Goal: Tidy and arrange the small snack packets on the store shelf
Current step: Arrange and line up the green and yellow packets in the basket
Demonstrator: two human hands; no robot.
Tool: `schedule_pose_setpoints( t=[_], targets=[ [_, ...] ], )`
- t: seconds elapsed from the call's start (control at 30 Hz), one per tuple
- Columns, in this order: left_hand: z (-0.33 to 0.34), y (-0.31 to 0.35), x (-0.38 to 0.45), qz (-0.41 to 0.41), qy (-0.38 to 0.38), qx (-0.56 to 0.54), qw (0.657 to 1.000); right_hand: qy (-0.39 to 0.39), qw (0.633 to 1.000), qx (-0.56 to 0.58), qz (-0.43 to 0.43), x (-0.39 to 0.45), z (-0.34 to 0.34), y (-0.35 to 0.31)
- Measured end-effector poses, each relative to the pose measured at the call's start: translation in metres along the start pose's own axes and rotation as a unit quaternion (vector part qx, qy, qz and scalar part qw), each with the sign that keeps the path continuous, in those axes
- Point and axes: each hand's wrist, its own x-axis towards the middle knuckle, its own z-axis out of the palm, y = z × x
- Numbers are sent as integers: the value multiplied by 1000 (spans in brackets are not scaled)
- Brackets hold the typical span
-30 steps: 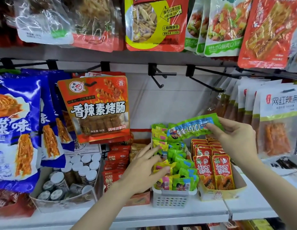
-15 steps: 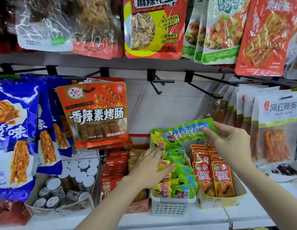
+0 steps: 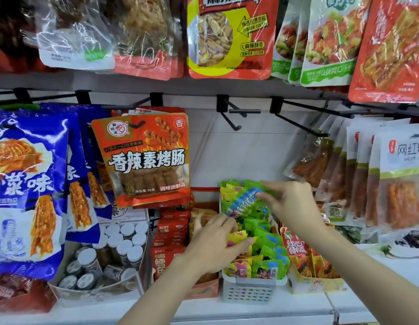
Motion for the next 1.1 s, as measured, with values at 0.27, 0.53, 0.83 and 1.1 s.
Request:
schedule_pose_setpoints(
  t=[0.27, 0.53, 0.83, 1.1],
  targets=[
    [-1, 1, -3, -33, -14, -91, 995, -241, 964, -106, 42, 31, 58, -5],
    [6, 0, -1, -75, 8, -179, 981, -225, 971, -51, 59, 29, 52, 3],
    [0, -9, 8, -3, -3, -70, 998, -286, 958, -31, 20, 42, 64, -8],
    [0, -8, 5, -7, -30, -35, 999, -212, 971, -95, 54, 49, 78, -3]
  ],
)
